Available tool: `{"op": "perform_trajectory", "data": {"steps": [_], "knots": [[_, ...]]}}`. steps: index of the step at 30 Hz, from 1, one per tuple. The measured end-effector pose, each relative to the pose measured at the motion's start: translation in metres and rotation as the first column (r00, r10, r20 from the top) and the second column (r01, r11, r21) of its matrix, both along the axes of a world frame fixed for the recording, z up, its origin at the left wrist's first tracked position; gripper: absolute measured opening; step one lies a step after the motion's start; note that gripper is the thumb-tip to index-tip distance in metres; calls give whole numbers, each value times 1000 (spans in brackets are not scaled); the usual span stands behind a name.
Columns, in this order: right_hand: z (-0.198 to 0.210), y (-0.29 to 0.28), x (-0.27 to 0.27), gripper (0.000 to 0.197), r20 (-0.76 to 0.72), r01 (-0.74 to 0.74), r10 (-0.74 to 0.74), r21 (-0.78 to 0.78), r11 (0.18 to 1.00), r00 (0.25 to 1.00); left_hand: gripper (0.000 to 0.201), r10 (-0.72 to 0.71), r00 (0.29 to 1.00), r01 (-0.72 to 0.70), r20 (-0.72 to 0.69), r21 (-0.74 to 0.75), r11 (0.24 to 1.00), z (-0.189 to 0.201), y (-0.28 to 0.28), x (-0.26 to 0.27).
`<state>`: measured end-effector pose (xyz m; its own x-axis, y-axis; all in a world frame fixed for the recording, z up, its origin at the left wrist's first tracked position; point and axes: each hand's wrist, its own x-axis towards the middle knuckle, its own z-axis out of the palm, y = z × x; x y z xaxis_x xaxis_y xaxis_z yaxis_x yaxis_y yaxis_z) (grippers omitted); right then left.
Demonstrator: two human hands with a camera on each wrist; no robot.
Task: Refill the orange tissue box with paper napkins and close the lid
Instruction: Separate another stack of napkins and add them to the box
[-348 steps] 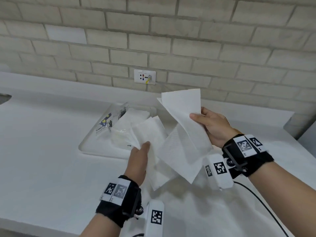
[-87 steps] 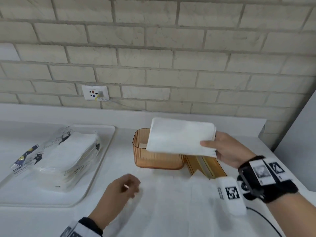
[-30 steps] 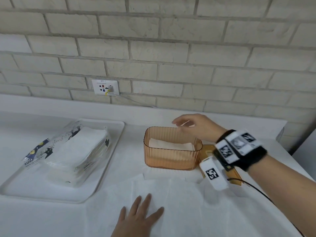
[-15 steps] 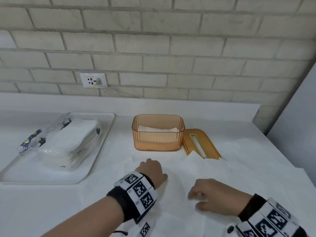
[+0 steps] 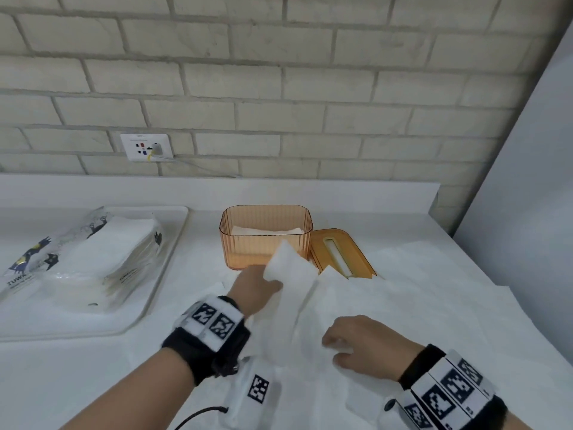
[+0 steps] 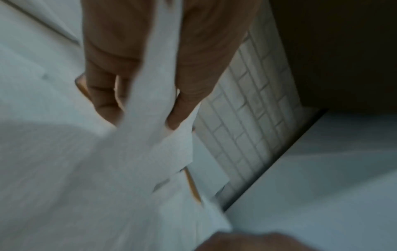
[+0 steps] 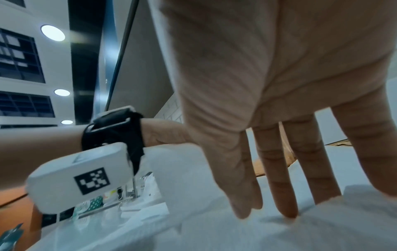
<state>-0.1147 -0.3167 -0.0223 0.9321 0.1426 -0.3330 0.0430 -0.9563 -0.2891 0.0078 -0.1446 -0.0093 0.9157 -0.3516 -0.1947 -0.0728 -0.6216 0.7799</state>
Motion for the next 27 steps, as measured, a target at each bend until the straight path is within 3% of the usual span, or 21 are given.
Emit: {"op": "perform_trajectory", "data": {"steps": [3,7,12,15,18,22,25,27], "knots": [[8,-1,10,30,43,63,-67,93,994,997,16,174,983,-182,-54,-294,938,20,45,0],[17,17,41,29,122,63,-75,103,993,990,21,290,935,-355,-206,-500,790,34,110,0],[12,67,105,39,89,-44,49,-52,998,995,22,428,857,-513,-287,-561,650,23,151,-9],[10,86,128,39,37,85,-79,-210,974,996,16,467,812,-580,-350,-573,579,13,169,-21],[4,92,136,22,-56,114,-139,-327,938,989,14,502,771,-631,-392,-580,516,6,187,-31],[-9,88,139,12,-35,206,-217,-205,957,975,15,513,744,-661,-429,-587,467,-3,208,-39],[-6,77,136,23,32,279,-279,-4,960,960,18,478,752,-655,-454,-592,469,-5,217,-45],[3,71,133,20,48,302,-306,71,951,951,18,463,747,-663,-477,-590,461,-7,222,-47]]}}
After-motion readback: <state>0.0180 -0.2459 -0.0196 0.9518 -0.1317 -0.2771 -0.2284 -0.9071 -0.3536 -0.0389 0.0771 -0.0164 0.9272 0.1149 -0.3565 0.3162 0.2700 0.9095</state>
